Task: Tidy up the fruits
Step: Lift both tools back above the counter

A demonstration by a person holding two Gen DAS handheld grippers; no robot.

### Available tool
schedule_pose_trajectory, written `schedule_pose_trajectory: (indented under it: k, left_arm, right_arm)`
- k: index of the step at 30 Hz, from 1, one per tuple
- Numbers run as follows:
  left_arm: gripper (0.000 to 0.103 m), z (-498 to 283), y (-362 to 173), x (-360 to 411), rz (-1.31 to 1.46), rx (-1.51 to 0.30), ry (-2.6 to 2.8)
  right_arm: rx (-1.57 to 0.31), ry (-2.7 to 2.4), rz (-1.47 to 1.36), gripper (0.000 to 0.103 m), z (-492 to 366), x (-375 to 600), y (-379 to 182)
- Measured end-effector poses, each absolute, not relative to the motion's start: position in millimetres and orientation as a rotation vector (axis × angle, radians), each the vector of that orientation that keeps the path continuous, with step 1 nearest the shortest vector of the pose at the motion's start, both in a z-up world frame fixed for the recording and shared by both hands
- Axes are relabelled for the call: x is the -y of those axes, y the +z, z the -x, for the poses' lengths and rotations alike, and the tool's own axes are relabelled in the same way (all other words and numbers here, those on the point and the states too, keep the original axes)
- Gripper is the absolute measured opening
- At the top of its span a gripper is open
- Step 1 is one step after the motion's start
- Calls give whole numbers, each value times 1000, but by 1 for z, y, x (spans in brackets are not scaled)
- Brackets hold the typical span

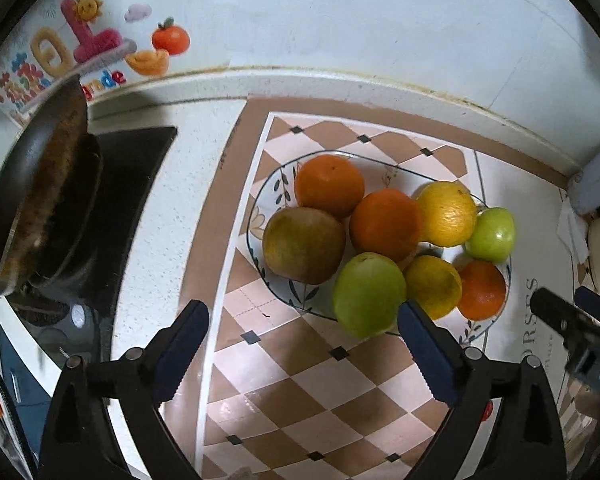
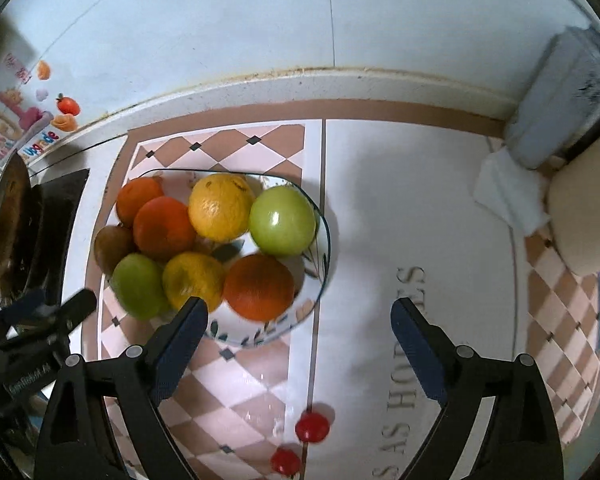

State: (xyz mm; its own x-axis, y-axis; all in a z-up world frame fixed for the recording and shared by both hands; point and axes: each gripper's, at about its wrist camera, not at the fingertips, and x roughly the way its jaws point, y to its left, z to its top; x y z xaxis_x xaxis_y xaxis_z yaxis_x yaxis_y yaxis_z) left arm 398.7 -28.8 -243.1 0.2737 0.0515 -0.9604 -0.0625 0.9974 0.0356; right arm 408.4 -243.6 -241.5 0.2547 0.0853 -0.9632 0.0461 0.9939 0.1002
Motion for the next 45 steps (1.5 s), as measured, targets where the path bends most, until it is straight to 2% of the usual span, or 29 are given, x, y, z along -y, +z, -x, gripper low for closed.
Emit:
schedule_pose_trajectory:
  k: [25,37,45]
  left_arm:
    - [97,-262,-104,9,-6,-1014,-30]
    - [97,-211,-61,10,-12,-924,-53]
    - [97,-202,-53,15,-19,-910,-71]
  right_arm:
    - [-1019,25,-72,96,-242,209,-79]
    - [-922,17,-88,96,-188,209,-29]
    - [-914,28,-132,96,-182,215,-24]
